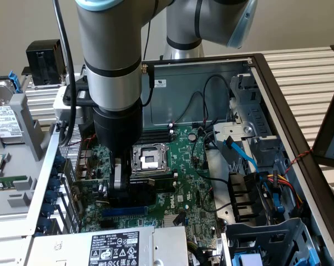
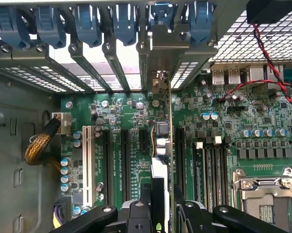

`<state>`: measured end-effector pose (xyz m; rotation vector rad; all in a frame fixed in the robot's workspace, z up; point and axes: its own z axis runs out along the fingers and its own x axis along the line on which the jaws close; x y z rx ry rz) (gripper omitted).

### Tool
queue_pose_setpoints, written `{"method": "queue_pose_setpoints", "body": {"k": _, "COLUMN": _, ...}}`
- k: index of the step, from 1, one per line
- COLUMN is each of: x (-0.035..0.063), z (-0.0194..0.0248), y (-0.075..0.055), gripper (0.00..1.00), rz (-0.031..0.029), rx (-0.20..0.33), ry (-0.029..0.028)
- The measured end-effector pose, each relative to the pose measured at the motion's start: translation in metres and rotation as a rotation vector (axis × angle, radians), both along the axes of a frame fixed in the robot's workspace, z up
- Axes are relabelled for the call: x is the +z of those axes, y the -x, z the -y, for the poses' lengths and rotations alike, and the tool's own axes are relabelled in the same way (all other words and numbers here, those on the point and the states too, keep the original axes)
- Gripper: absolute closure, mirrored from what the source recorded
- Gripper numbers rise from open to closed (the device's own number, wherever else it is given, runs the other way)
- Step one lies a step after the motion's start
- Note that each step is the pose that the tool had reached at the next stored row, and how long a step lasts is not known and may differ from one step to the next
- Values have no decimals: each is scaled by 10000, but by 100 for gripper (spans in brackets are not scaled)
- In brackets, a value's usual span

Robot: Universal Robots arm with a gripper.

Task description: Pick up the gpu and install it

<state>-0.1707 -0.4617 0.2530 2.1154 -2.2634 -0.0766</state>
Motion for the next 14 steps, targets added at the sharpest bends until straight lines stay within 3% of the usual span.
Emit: {"method": "queue_pose_setpoints", "body": {"k": 14, "x": -6, "z": -13, "y": 0, "gripper": 73, "rz": 0, "rx": 66, "ry": 10}}
